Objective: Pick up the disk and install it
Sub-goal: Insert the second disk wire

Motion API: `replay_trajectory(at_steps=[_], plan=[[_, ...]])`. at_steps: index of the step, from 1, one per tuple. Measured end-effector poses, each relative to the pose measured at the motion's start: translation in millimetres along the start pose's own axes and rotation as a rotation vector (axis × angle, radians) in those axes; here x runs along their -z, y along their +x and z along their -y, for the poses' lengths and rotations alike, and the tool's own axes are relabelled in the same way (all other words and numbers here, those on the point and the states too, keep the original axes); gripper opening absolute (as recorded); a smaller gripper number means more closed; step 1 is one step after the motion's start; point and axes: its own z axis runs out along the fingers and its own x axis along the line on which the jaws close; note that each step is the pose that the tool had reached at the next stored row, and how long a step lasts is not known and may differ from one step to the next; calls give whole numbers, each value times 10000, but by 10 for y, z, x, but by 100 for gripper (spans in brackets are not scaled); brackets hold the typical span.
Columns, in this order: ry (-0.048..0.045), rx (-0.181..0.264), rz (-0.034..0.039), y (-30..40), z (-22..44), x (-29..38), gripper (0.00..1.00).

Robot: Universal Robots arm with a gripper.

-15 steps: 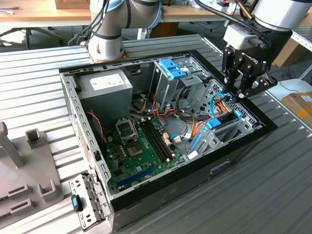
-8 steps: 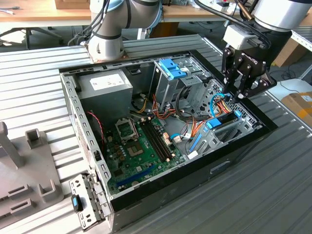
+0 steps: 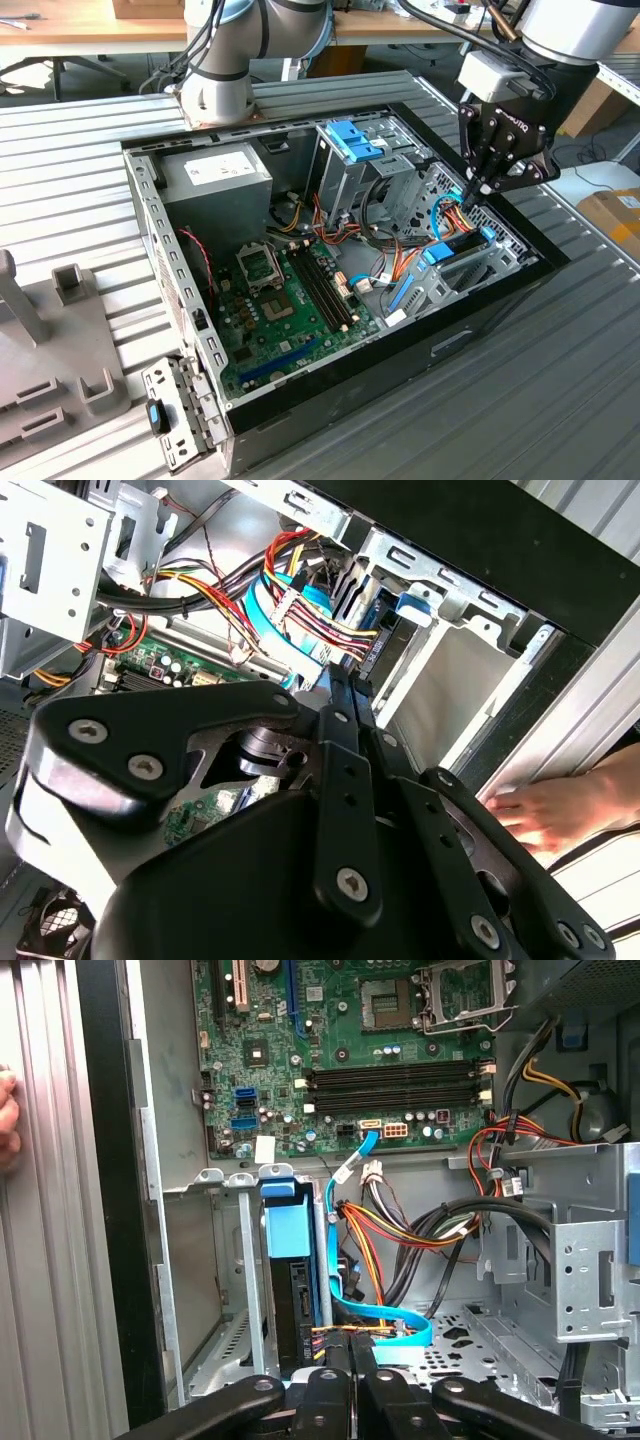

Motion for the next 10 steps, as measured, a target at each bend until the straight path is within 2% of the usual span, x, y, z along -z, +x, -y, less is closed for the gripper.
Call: replay_trajectory(at_steps=[4, 5, 6, 10], plan=[[-1, 0, 0, 0, 0, 0, 15], [-1, 0, 0, 0, 1, 0, 16], [-1, 0, 0, 0, 0, 0, 23], [-2, 0, 1, -1, 1, -1, 23]])
